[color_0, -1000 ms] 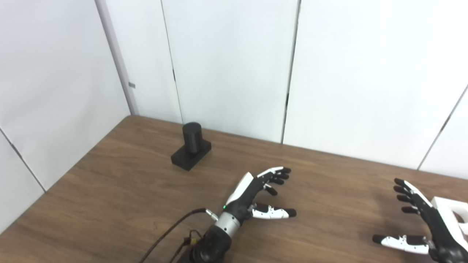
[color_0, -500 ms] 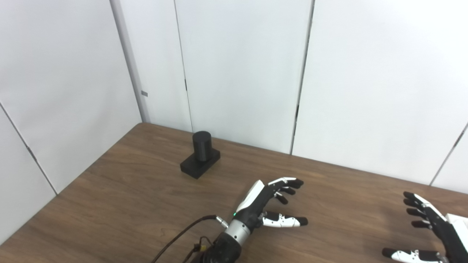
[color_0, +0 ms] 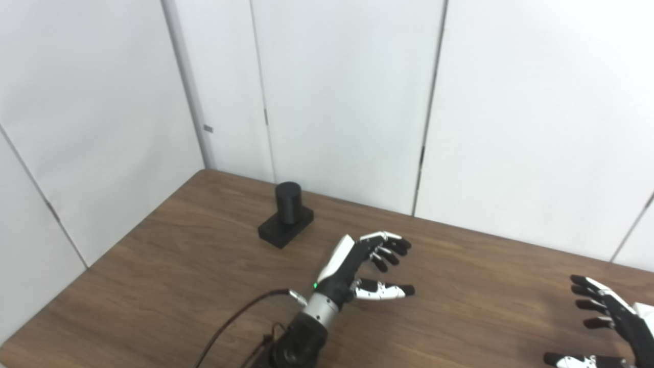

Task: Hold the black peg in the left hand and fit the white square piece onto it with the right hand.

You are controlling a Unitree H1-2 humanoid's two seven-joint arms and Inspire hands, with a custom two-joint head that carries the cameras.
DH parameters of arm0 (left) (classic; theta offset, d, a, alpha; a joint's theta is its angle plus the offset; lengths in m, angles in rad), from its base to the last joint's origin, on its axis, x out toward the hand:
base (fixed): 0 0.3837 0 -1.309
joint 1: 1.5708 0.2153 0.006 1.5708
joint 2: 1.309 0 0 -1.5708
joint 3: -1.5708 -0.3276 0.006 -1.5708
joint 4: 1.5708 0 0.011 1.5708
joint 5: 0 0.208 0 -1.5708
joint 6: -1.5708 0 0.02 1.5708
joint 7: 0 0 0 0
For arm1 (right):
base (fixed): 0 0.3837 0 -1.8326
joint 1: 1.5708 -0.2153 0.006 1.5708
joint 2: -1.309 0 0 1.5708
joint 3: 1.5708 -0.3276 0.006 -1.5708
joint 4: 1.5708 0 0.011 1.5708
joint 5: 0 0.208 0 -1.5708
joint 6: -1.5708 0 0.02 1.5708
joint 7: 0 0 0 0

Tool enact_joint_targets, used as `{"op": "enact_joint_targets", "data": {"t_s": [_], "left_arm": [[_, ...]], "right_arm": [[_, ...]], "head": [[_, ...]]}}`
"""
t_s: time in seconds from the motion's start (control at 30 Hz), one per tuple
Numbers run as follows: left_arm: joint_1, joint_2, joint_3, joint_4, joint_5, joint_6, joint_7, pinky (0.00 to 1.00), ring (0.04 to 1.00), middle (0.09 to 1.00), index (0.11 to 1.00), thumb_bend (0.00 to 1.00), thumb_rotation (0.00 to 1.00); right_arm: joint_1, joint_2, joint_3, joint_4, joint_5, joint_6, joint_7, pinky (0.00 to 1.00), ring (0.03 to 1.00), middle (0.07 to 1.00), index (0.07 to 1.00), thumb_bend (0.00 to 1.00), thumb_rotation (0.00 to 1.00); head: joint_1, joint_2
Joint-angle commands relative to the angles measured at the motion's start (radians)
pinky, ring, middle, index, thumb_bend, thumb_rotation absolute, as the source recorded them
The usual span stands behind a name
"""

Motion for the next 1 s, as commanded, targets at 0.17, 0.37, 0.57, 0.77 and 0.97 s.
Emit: {"op": "enact_joint_targets", "data": {"t_s": [0.17, 0.37, 0.57, 0.77, 0.97], "left_arm": [[-0.046, 0.036, 0.056, -0.091, -0.003, 0.016, 0.031, 0.54, 0.661, 0.725, 0.711, 0.75, 0.02], [-0.044, 0.053, 0.109, -0.133, 0.028, 0.046, 0.076, 0.55, 0.707, 0.77, 0.763, 0.75, 0.01], [-0.053, 0.084, 0.153, -0.179, 0.061, 0.086, 0.097, 0.59, 0.74, 0.788, 0.784, 0.75, 0.02], [-0.076, 0.111, 0.183, -0.224, 0.129, 0.175, 0.121, 0.6, 0.747, 0.775, 0.776, 0.77, 0.05], [-0.106, 0.158, 0.204, -0.238, 0.195, 0.253, 0.138, 0.69, 0.81, 0.781, 0.814, 0.78, 0.15]], "right_arm": [[-0.035, -0.019, -0.012, -0.024, 0.001, -0.035, -0.019, 0.65, 0.755, 0.798, 0.833, 0.83, 0.0], [-0.033, -0.017, -0.014, -0.028, 0.008, -0.04, -0.021, 0.65, 0.756, 0.802, 0.83, 0.82, 0.0], [-0.033, -0.015, -0.015, -0.043, 0.015, -0.017, -0.01, 0.65, 0.758, 0.805, 0.833, 0.81, 0.0], [-0.033, -0.013, -0.017, -0.043, 0.026, -0.025, -0.01, 0.64, 0.751, 0.802, 0.828, 0.82, 0.0], [-0.034, -0.015, -0.013, -0.059, 0.023, 0.003, -0.002, 0.64, 0.759, 0.811, 0.833, 0.8, 0.0]], "head": [[0.008, -0.002], [0.008, -0.002], [0.015, 0.004], [0.025, 0.014], [0.027, 0.015]]}}
